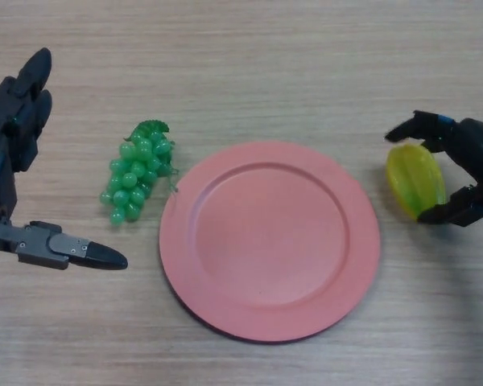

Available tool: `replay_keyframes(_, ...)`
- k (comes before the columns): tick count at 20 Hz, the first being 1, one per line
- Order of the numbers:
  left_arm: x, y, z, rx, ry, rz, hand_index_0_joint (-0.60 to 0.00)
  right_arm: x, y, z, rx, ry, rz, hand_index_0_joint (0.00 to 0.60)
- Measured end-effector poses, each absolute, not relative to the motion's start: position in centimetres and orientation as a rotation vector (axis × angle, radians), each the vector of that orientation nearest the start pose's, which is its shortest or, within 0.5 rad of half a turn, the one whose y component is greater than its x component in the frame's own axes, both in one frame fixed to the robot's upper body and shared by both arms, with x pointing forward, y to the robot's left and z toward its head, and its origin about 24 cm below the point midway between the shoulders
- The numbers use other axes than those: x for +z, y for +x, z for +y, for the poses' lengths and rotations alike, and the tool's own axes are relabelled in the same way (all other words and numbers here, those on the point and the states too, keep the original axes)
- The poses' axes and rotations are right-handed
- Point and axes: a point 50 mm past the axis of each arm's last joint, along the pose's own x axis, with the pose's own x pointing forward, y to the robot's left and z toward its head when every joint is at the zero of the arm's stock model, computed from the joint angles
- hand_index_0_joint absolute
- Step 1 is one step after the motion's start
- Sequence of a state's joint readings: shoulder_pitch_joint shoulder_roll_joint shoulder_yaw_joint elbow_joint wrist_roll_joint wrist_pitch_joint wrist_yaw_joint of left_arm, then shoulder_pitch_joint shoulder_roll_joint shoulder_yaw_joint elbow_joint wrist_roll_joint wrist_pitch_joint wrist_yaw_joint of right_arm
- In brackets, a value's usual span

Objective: Pick up the yellow starfruit and place it on the plate

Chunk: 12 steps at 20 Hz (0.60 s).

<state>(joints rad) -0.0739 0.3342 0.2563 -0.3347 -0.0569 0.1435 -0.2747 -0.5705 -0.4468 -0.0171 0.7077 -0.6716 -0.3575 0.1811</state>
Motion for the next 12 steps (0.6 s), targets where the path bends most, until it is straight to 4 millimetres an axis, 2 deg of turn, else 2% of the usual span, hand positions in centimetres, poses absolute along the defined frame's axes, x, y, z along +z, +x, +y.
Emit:
replay_keyframes(1, 14.8, 25.0, 23.0, -0.074, 0.33, -0.266, 0.0, 8.8, 35.2, -22.2, 0.263, -1.079, -0.062, 0.6)
replay_keyframes(2, 14.8, 25.1, 23.1, -0.074, 0.331, -0.267, 0.0, 8.8, 35.4, -22.2, 0.256, -1.076, -0.064, 0.549)
replay_keyframes(3, 14.8, 25.1, 23.1, -0.074, 0.331, -0.27, 0.0, 8.8, 35.4, -22.3, 0.251, -1.074, -0.064, 0.45)
replay_keyframes(4, 14.8, 25.1, 23.1, -0.073, 0.331, -0.27, 0.0, 8.7, 35.4, -22.2, 0.253, -1.074, -0.061, 0.4)
replay_keyframes(6, 14.6, 25.1, 23.2, -0.073, 0.334, -0.276, 0.0, 8.4, 35.5, -22.2, 0.247, -1.064, -0.072, 0.6)
replay_keyframes(9, 14.5, 25.1, 23.3, -0.072, 0.335, -0.273, 0.0, 8.2, 35.6, -22.0, 0.247, -1.103, -0.083, 0.6)
replay_keyframes(12, 14.5, 25.2, 23.3, -0.071, 0.337, -0.272, 0.0, 8.5, 35.4, -20.7, 0.352, -1.357, -0.228, 0.6)
